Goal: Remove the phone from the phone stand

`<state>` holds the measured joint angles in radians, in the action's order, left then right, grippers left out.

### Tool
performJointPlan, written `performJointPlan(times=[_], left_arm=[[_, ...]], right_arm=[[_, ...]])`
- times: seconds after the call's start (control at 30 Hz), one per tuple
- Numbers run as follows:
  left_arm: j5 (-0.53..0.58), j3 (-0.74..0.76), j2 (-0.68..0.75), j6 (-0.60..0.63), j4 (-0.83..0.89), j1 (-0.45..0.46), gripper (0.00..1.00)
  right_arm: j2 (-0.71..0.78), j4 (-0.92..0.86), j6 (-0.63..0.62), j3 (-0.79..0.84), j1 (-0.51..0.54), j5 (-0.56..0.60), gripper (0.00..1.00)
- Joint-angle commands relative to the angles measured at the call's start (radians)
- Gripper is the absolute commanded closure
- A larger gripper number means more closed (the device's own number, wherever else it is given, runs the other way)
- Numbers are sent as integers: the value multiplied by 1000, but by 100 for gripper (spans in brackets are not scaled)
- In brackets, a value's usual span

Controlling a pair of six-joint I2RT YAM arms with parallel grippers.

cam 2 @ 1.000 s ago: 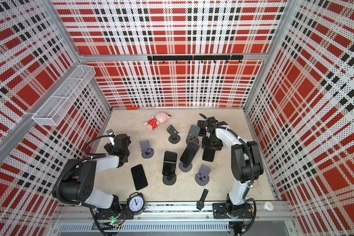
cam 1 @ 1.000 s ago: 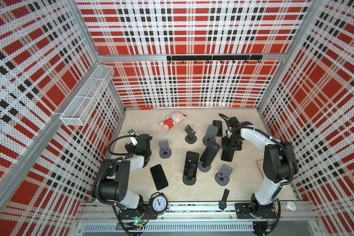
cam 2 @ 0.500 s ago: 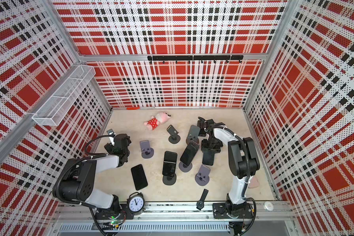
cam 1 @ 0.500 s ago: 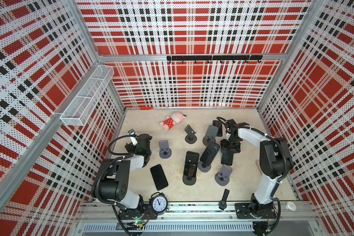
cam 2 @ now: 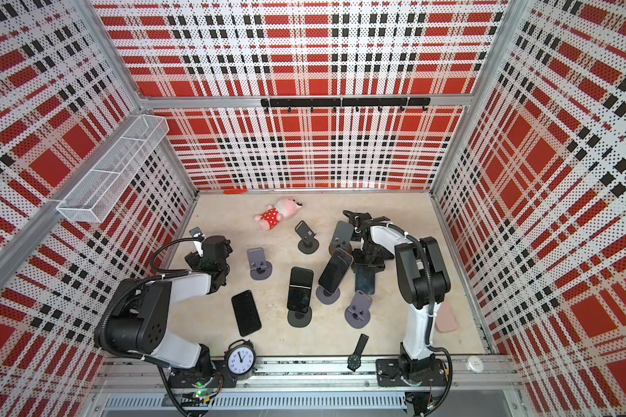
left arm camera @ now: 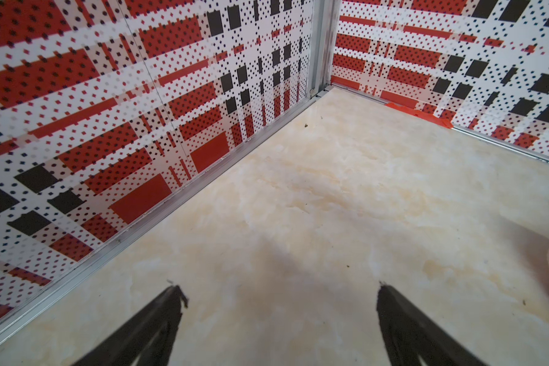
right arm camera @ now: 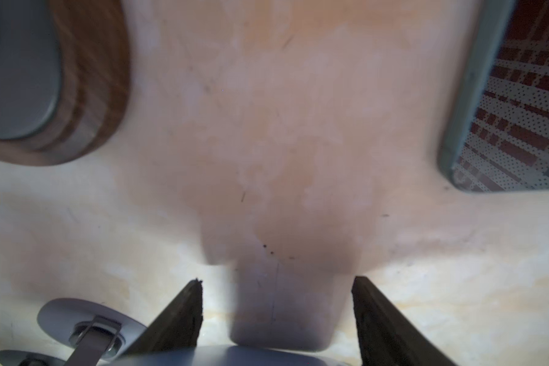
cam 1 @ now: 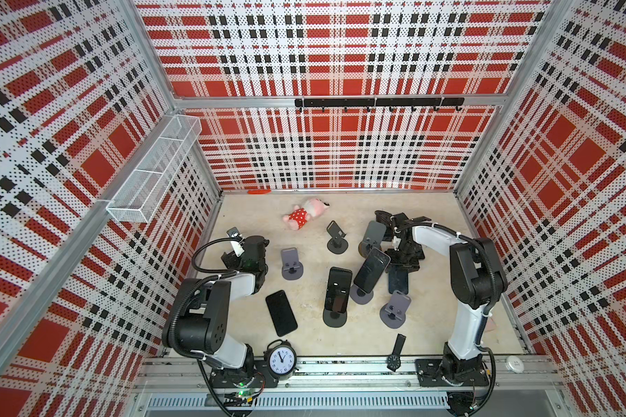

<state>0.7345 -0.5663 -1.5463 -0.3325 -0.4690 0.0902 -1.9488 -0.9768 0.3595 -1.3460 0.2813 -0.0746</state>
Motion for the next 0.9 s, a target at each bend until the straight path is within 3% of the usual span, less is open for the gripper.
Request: performJointPlan(times=[0.0,0.87], left_arm=[[-3,-24,-7,1,10,-9,2],[-2,-30,-13,-2,16,-10,2]], right_arm=[[-38,58,-26,20,11,-14,31],[-48,160,-40,61,12,-11,22]])
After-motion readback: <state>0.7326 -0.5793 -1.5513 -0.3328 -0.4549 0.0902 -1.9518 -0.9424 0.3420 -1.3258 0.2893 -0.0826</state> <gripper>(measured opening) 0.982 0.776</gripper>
